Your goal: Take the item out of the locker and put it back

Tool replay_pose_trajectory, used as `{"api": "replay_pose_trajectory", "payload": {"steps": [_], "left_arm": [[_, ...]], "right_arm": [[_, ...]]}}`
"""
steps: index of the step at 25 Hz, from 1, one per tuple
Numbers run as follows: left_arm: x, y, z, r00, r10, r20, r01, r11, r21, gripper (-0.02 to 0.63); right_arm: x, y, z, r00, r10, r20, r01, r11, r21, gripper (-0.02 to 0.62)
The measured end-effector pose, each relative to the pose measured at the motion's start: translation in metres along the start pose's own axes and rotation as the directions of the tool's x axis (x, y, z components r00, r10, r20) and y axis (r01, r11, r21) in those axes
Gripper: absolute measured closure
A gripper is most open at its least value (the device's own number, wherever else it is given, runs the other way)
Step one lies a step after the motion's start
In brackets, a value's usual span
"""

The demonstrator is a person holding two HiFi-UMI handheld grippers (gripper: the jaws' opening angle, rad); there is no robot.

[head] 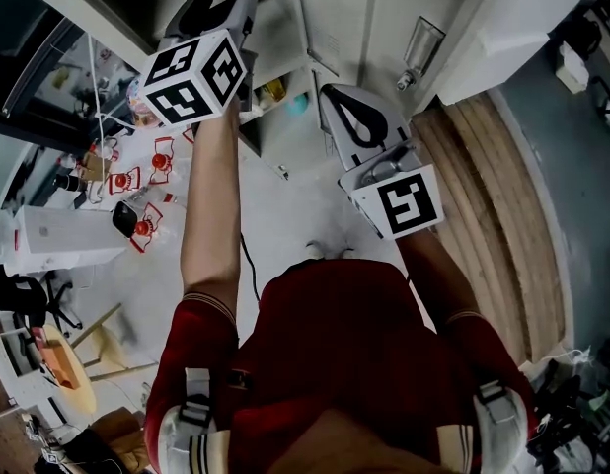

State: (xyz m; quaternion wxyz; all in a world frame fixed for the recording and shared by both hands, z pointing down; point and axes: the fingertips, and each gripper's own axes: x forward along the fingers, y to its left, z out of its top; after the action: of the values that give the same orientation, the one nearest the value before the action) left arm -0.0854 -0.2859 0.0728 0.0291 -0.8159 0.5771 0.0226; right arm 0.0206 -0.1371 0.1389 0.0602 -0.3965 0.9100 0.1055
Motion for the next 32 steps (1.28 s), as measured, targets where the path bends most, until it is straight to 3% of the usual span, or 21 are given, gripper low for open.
{"api": "replay_pose_trajectory", "payload": {"steps": [32], "left_arm": [[0.1,0.029,0.001,0.99,0.077,-0.119,-0.065,0.992,0.104,0.356]], "right_arm": [[-0.001,-0.022,-0.003,0.999,-0.047,-0.006,0.047,0.999,-0.008,0.598]]}}
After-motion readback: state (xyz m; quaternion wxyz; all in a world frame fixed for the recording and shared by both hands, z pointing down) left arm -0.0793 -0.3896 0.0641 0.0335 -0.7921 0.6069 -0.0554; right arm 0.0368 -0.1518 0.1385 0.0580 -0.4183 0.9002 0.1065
